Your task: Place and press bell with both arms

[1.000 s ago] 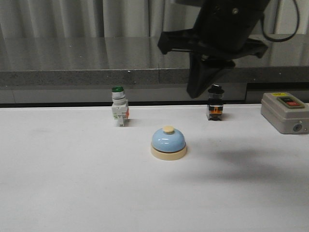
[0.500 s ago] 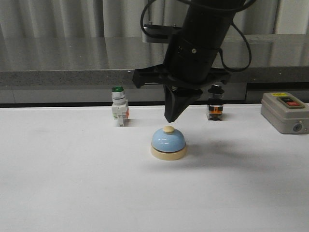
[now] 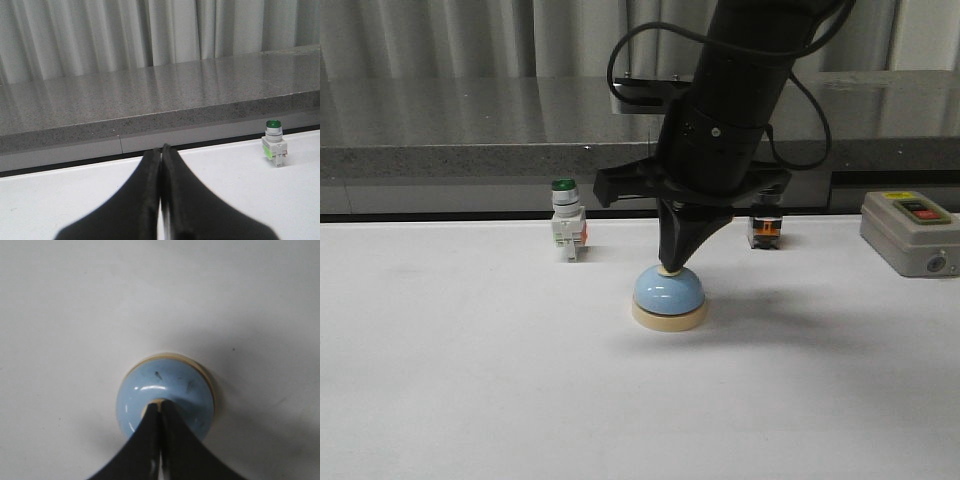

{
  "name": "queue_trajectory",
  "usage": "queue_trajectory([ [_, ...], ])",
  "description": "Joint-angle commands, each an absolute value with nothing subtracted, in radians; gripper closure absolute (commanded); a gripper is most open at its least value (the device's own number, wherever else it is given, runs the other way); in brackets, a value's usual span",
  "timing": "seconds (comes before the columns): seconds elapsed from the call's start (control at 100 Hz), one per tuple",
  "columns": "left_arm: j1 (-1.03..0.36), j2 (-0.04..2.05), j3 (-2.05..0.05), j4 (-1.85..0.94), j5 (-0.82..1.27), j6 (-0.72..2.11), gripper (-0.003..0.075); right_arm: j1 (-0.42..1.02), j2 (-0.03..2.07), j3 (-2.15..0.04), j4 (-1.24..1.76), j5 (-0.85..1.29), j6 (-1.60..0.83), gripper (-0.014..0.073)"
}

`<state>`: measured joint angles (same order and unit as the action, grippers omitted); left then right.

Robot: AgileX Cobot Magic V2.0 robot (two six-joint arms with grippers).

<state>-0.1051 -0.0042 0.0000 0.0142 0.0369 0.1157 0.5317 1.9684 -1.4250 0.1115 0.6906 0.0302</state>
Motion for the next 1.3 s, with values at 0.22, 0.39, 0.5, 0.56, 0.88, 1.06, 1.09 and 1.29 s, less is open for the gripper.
queue_trajectory([
  [0.22,-0.102,-0.034,0.042,0.015,-0.044,0.105,0.074,0.532,1.962,-1.456,0.116,0.713,0.017,0.0664],
  [0.39,-0.102,-0.034,0.042,0.015,-0.044,0.105,0.074,0.532,1.947,-1.456,0.116,0.724,0.017,0.0664],
  [0.5,-0.102,-0.034,0.042,0.015,-0.044,0.105,0.074,0.531,1.907,-1.456,0.116,0.725,0.017,0.0664],
  [0.56,-0.102,-0.034,0.042,0.015,-0.044,0.105,0.074,0.531,1.88,-1.456,0.114,0.726,0.017,0.0663],
  [0.88,-0.102,-0.034,0.042,0.015,-0.044,0.105,0.074,0.527,1.698,-1.456,0.042,0.716,0.017,0.0662],
  [1.06,-0.102,-0.034,0.042,0.015,-0.044,0.105,0.074,0.483,1.612,-1.442,0.009,0.713,0.04,0.0662],
  [1.09,-0.102,-0.034,0.042,0.015,-0.044,0.105,0.074,0.473,1.598,-1.43,0.006,0.71,0.044,0.0662],
  [1.29,-0.102,-0.034,0.042,0.015,-0.044,0.105,0.074,0.368,1.459,-1.296,-0.022,0.674,0.062,0.0662],
])
